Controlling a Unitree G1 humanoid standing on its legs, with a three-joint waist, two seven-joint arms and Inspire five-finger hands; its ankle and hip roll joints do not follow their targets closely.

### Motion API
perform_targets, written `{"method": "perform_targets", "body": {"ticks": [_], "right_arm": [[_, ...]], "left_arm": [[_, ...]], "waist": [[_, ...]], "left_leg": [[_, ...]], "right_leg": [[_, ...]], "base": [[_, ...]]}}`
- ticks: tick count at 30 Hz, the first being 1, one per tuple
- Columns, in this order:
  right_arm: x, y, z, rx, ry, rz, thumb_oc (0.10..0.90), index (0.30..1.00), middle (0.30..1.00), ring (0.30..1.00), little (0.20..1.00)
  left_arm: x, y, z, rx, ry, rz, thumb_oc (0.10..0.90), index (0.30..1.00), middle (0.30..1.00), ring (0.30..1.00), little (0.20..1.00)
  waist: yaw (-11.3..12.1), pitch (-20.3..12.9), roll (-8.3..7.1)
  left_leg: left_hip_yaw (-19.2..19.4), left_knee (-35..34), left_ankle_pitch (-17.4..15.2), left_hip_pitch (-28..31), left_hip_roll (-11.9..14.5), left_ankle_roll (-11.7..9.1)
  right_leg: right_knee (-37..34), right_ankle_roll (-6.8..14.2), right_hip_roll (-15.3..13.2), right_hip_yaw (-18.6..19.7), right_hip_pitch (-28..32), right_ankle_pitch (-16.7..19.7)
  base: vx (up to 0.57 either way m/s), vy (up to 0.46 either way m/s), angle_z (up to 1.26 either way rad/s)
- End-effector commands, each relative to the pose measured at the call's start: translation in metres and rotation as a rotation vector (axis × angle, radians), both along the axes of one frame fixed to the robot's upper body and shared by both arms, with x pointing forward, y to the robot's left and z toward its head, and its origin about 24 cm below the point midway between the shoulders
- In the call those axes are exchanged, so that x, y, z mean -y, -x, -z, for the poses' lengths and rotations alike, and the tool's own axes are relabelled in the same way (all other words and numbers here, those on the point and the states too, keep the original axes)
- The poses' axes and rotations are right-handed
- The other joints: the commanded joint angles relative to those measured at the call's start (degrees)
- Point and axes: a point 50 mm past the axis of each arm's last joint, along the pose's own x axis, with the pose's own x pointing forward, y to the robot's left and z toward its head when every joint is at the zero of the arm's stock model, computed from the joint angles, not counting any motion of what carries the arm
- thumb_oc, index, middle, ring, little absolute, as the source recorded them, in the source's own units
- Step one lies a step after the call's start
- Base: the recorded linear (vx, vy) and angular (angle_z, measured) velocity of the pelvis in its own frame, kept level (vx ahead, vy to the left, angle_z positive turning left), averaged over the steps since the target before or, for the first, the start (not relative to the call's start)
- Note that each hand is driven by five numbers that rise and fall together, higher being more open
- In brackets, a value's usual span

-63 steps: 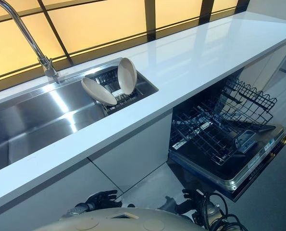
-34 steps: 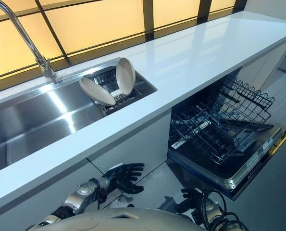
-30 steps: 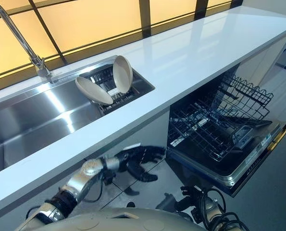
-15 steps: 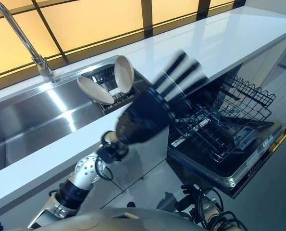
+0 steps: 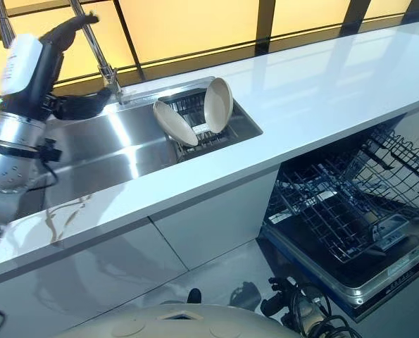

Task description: Pick up plates and place into dishwasher.

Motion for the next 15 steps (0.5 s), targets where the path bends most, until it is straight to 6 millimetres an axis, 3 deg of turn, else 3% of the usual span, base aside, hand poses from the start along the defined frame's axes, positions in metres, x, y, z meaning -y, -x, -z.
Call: {"method": "perform_targets", "body": {"ticks": [1, 9, 15], "right_arm": [[0.006, 0.004, 0.000, -0.029, 0.012, -0.079, 0.800, 0.900, 0.900, 0.900, 0.900], [0.017, 0.000, -0.004, -0.041, 0.032, -0.102, 0.800, 0.900, 0.900, 0.900, 0.900], [0.029, 0.004, -0.006, -0.074, 0.064, -0.134, 0.800, 0.900, 0.900, 0.900, 0.900]], "left_arm": [[0.001, -0.001, -0.064, 0.255, -0.126, -0.021, 0.800, 0.900, 0.900, 0.900, 0.900], [-0.013, -0.017, -0.059, 0.078, -0.393, -0.120, 0.800, 0.900, 0.900, 0.900, 0.900], [-0.017, -0.028, -0.068, 0.034, -0.490, -0.161, 0.800, 0.900, 0.900, 0.900, 0.900]], "waist": [[0.15, -1.73, 0.16], [-1.75, -1.83, 1.28], [-3.59, -1.56, 2.10]], "left_leg": [[5.19, 0.65, -10.97, 5.08, -3.77, 2.55], [6.67, 0.61, -11.35, 5.92, -3.82, 2.67], [8.41, 0.61, -11.41, 6.44, -3.61, 2.55]], "right_leg": [[3.53, 1.27, 0.47, 2.19, -4.38, -1.63], [4.25, 1.82, 0.45, 3.23, -4.79, -1.64], [3.86, 2.08, 0.79, 4.32, -4.66, -1.22]], "base": [[0.00, 0.030, 0.00], [0.01, 0.016, 0.06], [0.03, 0.037, -0.06]]}}
